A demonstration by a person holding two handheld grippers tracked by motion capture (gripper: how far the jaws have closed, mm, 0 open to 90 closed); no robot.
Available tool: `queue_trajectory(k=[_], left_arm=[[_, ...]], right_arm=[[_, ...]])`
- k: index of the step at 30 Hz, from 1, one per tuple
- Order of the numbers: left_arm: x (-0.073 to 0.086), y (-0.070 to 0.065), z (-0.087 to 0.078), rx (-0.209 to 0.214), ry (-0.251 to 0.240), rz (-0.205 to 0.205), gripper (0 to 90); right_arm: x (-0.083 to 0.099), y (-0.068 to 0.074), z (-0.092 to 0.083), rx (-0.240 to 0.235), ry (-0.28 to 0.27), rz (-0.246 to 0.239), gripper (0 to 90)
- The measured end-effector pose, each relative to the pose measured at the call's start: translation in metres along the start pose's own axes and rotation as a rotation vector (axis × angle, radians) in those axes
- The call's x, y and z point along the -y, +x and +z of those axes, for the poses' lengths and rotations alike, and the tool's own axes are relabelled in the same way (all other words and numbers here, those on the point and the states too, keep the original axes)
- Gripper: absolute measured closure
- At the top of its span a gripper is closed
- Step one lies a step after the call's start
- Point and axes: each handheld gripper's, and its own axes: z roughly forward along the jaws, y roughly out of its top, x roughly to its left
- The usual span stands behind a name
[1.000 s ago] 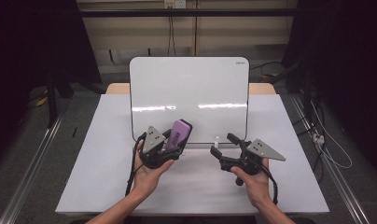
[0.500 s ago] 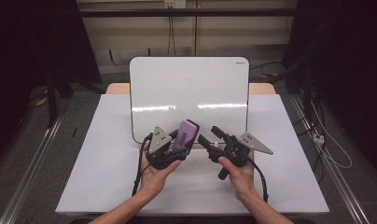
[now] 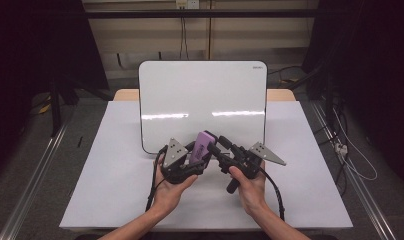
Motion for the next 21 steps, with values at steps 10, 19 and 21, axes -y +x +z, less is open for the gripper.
queue_trajectory(k=[10,19,21], left_arm=[[0.0021,-0.0026,0.0031,0.005,-0.008,-0.005,41.2],[0.0034,-0.0024,0.0041,0.017,-0.010,0.009,40.6],[0.0040,-0.0024,0.0049,0.024,0.004,0.013,39.6]], right_arm=[[0.0047,0.0012,-0.0010,-0.010,-0.007,0.024,63.6],[0.0048,0.0008,-0.0020,-0.011,-0.001,0.004,64.6],[0.0043,0.0003,-0.0024,-0.008,-0.001,0.003,64.7]])
